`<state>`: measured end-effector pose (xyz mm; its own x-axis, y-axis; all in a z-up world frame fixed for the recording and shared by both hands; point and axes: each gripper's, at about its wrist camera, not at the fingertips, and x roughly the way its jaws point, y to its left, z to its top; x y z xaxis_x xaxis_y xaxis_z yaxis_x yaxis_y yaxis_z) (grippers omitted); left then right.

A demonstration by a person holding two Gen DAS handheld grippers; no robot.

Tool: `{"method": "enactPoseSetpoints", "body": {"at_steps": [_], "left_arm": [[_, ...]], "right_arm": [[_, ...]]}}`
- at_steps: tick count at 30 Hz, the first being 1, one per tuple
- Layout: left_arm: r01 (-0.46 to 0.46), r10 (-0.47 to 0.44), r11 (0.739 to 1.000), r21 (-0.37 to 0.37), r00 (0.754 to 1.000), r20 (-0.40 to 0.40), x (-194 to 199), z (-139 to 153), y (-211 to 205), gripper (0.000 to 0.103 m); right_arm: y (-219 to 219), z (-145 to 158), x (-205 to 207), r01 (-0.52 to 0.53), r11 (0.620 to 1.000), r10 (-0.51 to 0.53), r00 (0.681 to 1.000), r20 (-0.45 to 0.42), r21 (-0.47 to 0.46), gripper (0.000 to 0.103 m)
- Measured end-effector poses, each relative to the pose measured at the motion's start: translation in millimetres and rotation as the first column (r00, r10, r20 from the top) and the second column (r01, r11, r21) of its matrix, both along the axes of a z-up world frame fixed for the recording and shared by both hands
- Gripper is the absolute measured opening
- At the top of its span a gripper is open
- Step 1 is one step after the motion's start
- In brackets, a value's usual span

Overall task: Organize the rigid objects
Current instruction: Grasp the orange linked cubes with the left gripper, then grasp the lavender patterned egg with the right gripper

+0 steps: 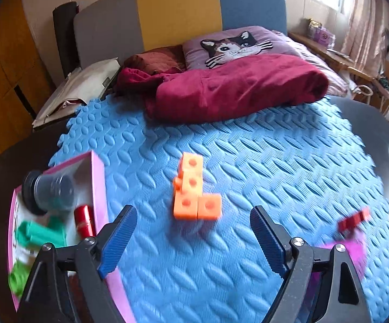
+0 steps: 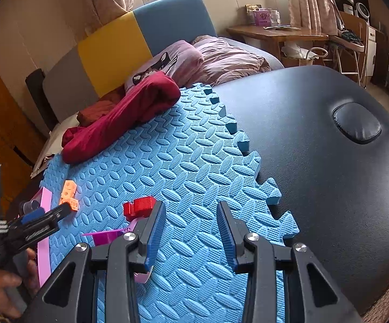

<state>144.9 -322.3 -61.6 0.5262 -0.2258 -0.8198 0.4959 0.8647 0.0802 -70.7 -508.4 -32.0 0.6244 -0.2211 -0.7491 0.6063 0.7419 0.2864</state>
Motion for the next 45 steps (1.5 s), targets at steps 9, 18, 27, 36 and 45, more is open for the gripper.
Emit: {"method": "enactPoseSetpoints", "body": {"at_steps": [9, 18, 27, 36, 45], "left_arm": [[0.011, -0.012, 1.000, -0.017, 0.998, -0.053, 23, -22, -13, 0.042], [0.079, -0.079, 0.997, -0.003, 0.996, -0.028, -27, -21, -4, 0.042], [0.189, -0.190, 0.981, -0.053, 0.982, -0.010, -112, -12, 23, 0.042], [0.248, -0.251, 0.965, -0.083, 0.968, -0.029, -161, -26, 62, 0.042], [0.267, -0.268, 0.958, -0.103, 0.963, 0.005, -167, -26, 72, 0.042]], "right_arm": [[-4, -2, -2, 0.013, 1.000, -0.013, 1.000, 0.017, 0.025, 0.039], [-3, -5, 1, 0.008, 1.000, -0.008, 1.000, -0.003, 0.027, 0.039], [8, -5, 8, -0.057, 0.998, 0.057, 0.998, 0.003, 0.023, 0.039], [35, -20, 28, -0.225, 0.973, 0.228, 0.972, -0.066, 0.046, 0.039], [51, -34, 47, -0.288, 0.957, 0.288, 0.947, -0.144, 0.018, 0.054]]}}
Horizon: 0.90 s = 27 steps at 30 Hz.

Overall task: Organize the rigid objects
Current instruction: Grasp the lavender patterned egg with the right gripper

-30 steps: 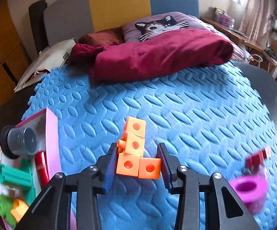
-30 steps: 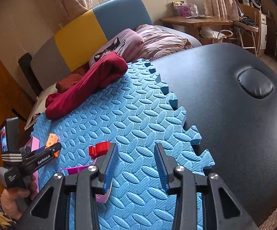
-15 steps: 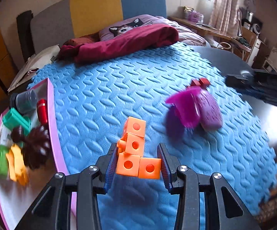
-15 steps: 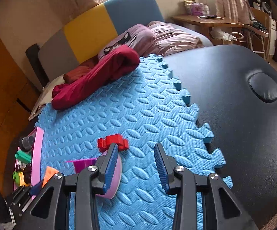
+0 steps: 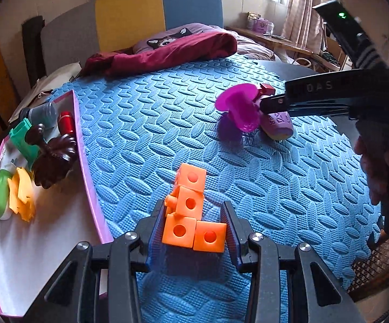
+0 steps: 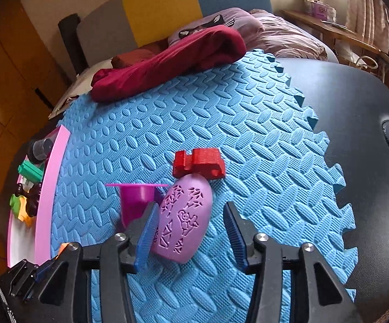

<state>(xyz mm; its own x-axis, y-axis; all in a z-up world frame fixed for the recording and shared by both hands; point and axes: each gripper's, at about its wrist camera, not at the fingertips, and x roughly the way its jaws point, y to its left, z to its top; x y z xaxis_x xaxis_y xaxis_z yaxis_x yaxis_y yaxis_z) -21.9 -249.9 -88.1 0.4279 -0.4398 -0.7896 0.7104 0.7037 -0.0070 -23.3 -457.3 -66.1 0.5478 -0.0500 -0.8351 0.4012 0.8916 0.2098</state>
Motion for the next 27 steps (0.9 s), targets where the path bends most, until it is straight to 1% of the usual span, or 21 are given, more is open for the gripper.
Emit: {"method": "enactPoseSetpoints", "body": {"at_steps": [2, 3, 6, 7, 8, 11, 15, 27], "left_arm": [[0.003, -0.003, 1.000, -0.006, 1.000, 0.006, -2, 0, 2, 0.042], [0.005, -0.005, 1.000, -0.007, 1.000, 0.011, -2, 0, 1, 0.042], [0.008, -0.008, 1.000, -0.009, 1.000, 0.017, -2, -1, 1, 0.042], [0.009, -0.009, 1.000, -0.010, 1.000, 0.019, -2, -1, 1, 0.042], [0.010, -0.010, 1.000, -0.011, 1.000, 0.022, -2, -1, 2, 0.042], [0.014, -0.013, 1.000, -0.014, 0.999, 0.032, -3, -1, 2, 0.042], [0.015, -0.014, 1.000, -0.016, 0.999, 0.039, -4, -1, 2, 0.042], [0.010, -0.009, 1.000, -0.017, 0.999, 0.045, -4, -1, 2, 0.042]], "right_arm": [[4, -4, 6, -0.017, 1.000, 0.017, 1.000, -0.017, -0.013, 0.054], [6, -8, 9, -0.024, 0.999, 0.023, 0.999, -0.045, -0.027, 0.054], [15, -10, 11, -0.053, 0.992, 0.045, 0.996, -0.071, -0.118, 0.053], [16, -10, 11, -0.054, 0.989, 0.044, 0.996, -0.080, -0.136, 0.051], [16, -10, 10, -0.051, 0.988, 0.039, 0.996, -0.085, -0.145, 0.046], [14, -10, 8, -0.047, 0.990, 0.036, 0.996, -0.082, -0.131, 0.045], [17, -11, 10, -0.058, 0.986, 0.044, 0.995, -0.092, -0.156, 0.045], [24, -10, 8, -0.053, 0.979, 0.038, 0.996, -0.081, -0.196, 0.045]]}}
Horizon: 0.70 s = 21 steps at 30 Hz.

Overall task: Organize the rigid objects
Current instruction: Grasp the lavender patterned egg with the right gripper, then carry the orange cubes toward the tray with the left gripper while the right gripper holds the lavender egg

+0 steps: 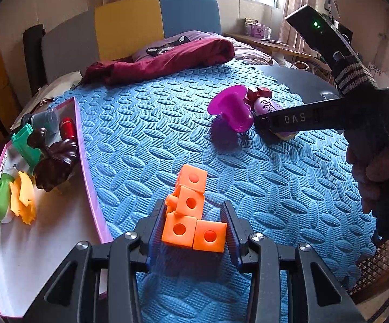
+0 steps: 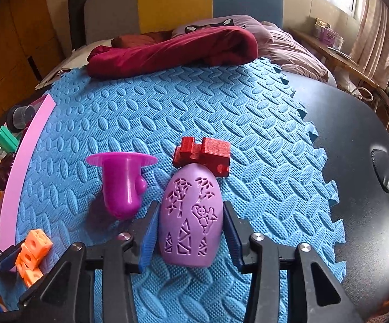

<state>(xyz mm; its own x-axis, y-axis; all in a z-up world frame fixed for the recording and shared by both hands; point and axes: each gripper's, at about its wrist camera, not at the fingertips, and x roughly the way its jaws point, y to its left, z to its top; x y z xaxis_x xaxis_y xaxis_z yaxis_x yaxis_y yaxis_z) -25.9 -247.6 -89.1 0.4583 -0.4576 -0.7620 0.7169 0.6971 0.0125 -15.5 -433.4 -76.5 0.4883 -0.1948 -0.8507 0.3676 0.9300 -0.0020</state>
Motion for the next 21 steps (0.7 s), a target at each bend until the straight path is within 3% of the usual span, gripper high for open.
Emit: {"method": "enactPoseSetpoints", "body": {"at_steps": [21], "left_arm": [[-0.009, 0.009, 1.000, 0.008, 1.000, 0.004, -1.1, -0.1, -1.1, 0.042]], "right_arm": [[-0.8, -0.3, -0.7, 0.002, 1.000, -0.002, 1.000, 0.012, -0.002, 0.045]]}}
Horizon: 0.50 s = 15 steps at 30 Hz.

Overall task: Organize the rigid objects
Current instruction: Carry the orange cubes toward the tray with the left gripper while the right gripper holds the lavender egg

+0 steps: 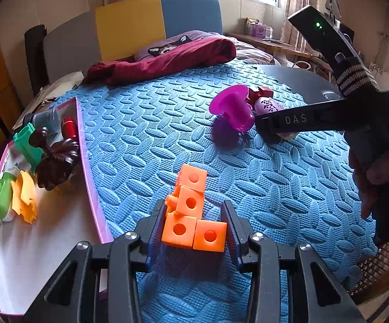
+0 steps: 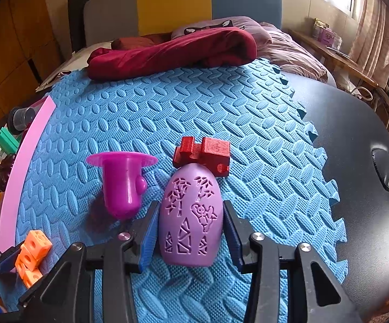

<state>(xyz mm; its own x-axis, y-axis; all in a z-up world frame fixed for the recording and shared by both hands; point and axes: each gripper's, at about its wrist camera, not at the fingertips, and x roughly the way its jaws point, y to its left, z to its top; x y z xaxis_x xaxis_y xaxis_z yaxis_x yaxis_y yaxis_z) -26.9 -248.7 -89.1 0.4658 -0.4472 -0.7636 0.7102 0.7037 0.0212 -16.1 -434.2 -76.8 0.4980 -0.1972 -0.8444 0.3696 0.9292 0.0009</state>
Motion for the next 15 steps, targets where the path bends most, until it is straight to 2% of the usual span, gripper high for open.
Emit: {"method": "enactPoseSetpoints", "body": {"at_steps": [8, 15], "left_arm": [[0.000, 0.000, 1.000, -0.003, 1.000, -0.012, 1, 1, 1, 0.041], [0.004, -0.005, 0.999, -0.041, 1.000, -0.028, -4, 12, 5, 0.041]], "right_arm": [[2, 0, 0, -0.010, 1.000, 0.010, 1.000, -0.007, -0.016, 0.044], [1, 0, 1, -0.013, 1.000, 0.013, 1.000, -0.006, -0.008, 0.045]]}}
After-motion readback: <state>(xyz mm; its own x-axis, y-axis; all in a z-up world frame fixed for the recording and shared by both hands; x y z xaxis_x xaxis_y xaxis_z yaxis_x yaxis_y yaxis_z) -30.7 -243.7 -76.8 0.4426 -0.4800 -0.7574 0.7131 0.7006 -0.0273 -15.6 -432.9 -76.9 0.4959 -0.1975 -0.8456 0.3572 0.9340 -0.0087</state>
